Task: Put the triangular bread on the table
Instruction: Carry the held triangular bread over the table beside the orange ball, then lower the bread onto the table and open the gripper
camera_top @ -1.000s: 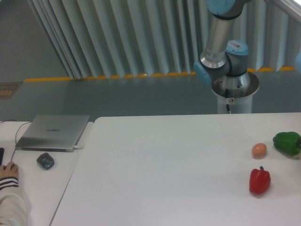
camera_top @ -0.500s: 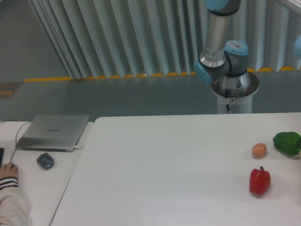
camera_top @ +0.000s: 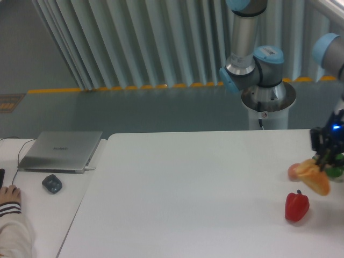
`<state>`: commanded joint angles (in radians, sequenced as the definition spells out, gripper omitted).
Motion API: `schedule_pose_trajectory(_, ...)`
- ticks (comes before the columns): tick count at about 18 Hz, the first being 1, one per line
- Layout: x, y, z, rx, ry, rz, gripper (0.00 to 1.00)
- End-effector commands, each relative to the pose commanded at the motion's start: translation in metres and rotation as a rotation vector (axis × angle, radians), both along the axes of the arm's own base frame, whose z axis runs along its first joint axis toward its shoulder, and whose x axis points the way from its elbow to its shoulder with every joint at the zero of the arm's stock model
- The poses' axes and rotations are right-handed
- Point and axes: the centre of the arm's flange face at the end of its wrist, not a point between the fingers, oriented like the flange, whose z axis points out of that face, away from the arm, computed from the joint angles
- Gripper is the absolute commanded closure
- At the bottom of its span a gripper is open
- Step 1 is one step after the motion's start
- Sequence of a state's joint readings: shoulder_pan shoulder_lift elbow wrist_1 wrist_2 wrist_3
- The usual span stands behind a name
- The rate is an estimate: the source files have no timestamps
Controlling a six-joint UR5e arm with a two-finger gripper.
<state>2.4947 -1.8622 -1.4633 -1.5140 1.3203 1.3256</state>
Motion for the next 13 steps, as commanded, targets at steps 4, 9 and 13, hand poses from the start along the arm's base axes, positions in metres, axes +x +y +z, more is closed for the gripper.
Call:
schedule_pose_trajectory(4, 0.034, 0.02, -0.003, -0.093, 0.047, -0.042, 0.83)
schedule_pose_trajectory(9, 0.063, 0.036, -0.008, -0.101, 0.027, -0.044, 0.81)
schedule_pose_trajectory(13, 0.078, 0.045, -0.013, -0.108, 0.033, -0.036, 0.57)
